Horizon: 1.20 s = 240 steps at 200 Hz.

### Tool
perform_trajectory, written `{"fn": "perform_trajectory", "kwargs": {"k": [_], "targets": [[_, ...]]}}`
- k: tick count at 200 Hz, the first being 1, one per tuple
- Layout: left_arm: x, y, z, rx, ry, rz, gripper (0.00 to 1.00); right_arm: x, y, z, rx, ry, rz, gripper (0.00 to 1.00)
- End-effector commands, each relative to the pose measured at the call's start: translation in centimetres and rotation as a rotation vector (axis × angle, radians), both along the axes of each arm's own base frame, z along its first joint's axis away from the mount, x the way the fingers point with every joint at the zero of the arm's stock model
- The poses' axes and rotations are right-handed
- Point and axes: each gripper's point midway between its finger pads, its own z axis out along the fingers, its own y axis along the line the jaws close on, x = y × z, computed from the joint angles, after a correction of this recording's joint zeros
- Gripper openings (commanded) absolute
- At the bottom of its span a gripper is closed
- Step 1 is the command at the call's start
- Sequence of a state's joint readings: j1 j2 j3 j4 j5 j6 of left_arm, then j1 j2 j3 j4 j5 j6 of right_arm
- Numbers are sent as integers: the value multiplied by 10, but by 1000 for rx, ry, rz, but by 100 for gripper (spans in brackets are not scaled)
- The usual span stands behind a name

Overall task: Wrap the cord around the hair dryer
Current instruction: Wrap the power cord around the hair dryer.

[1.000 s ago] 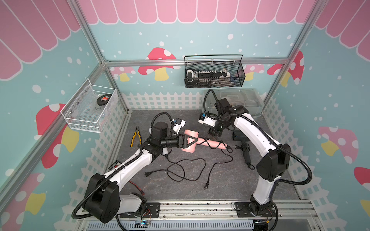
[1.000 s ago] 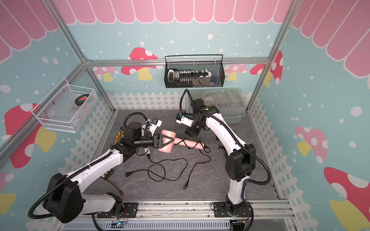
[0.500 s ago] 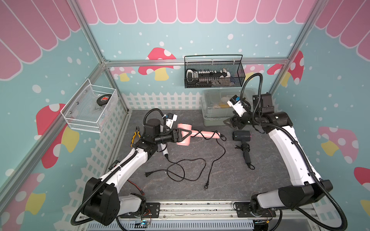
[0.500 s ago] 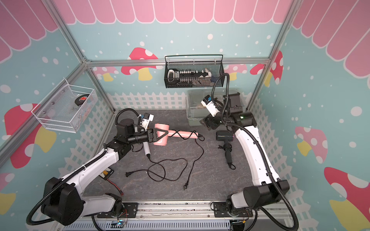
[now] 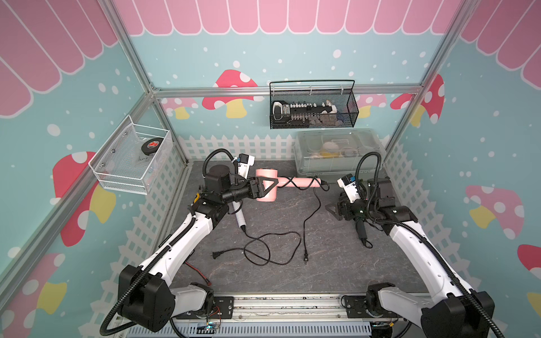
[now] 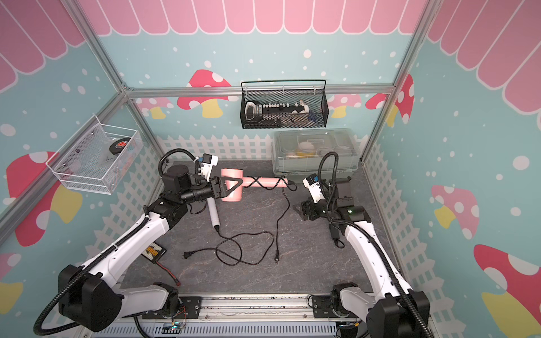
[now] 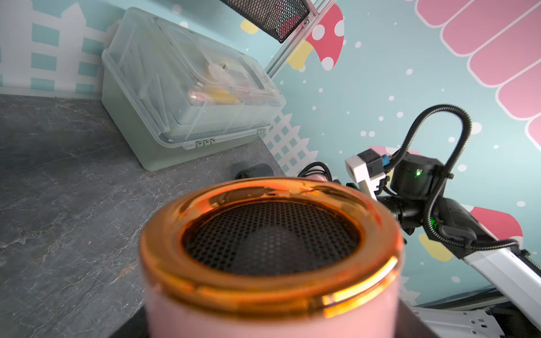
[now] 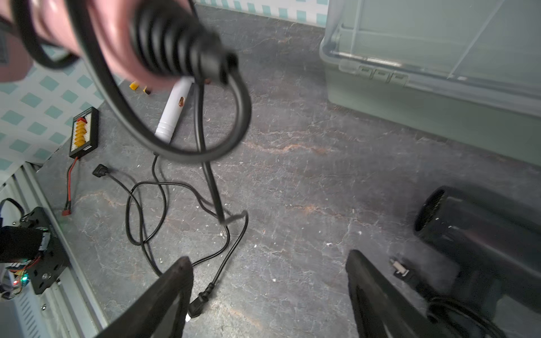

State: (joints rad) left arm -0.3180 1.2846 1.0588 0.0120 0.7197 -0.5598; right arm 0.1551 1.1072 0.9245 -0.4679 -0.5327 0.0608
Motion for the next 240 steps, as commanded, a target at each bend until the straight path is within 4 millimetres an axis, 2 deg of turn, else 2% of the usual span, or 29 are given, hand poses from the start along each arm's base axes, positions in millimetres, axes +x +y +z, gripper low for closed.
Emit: {"fn": "perform_trajectory", "kwargs": {"k": [1,31,72,109,161,199,240], "targets": [[0,5,47,-40,-133,26,0,0,11,6,120,-50,3,81],[0,5,60,-56,-155,29,0,0,18,-17,121,-29,8,81],[3,5,65,-65,-160,39,0,6,33,-62,49,29,-1,79],[3,6,78,-88,-180,46,0,7,45,-87,56,33,-36,78],[6,7,86,-99,-190,67,0,-1,62,-131,-25,98,-38,73],[5,5,87,-108,-189,60,0,2,65,-154,-122,113,-80,70],[4,3,87,-116,-187,52,0,18,69,-172,-230,116,-125,66]]}}
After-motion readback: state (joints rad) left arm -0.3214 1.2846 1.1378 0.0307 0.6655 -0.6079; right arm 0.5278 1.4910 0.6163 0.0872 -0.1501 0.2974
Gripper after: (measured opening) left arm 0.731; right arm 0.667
